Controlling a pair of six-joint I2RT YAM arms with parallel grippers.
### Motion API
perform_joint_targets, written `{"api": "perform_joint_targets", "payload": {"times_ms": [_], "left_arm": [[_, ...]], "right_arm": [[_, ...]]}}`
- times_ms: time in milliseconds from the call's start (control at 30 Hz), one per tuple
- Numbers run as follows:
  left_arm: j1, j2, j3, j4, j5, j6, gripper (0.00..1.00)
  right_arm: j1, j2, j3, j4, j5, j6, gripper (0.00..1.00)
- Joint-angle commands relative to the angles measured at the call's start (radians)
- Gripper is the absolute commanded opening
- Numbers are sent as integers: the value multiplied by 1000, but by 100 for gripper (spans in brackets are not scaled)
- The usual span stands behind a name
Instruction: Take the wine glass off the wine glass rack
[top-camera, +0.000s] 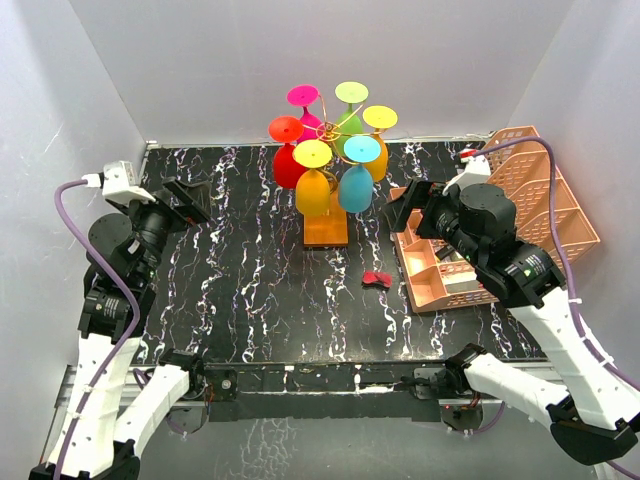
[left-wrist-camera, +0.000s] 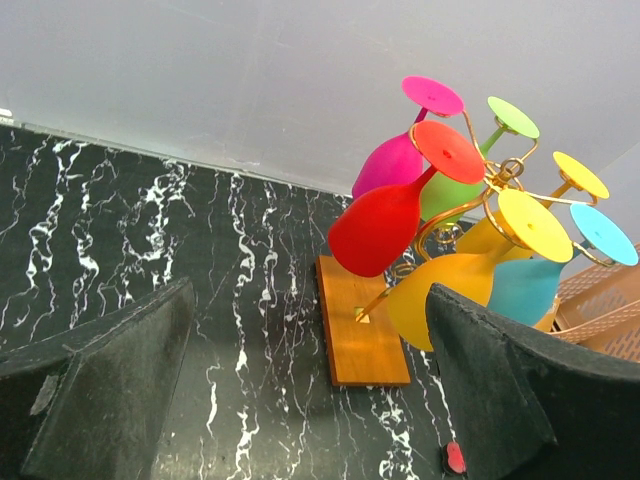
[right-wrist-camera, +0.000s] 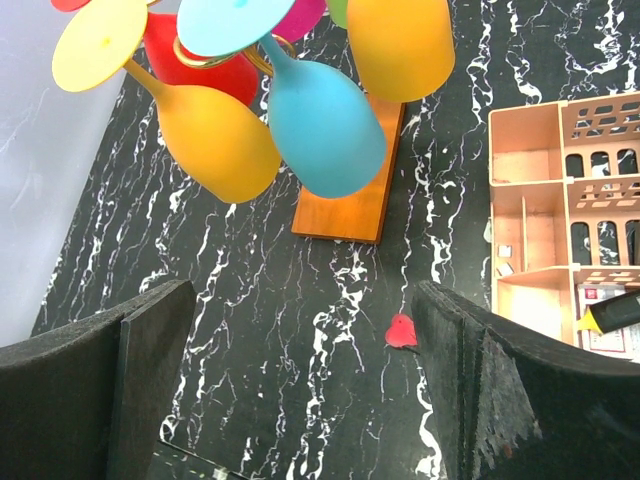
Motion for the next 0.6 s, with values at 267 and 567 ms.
{"api": "perform_joint_targets", "payload": {"times_ms": [267,567], "left_arm": [[-21,5,-23,86,33,17,97],[-45,22,-39,114,45,44,97]], "right_arm": [[11,22,-22,155,52,41,98],[12,168,125,216,156,103,98]]}}
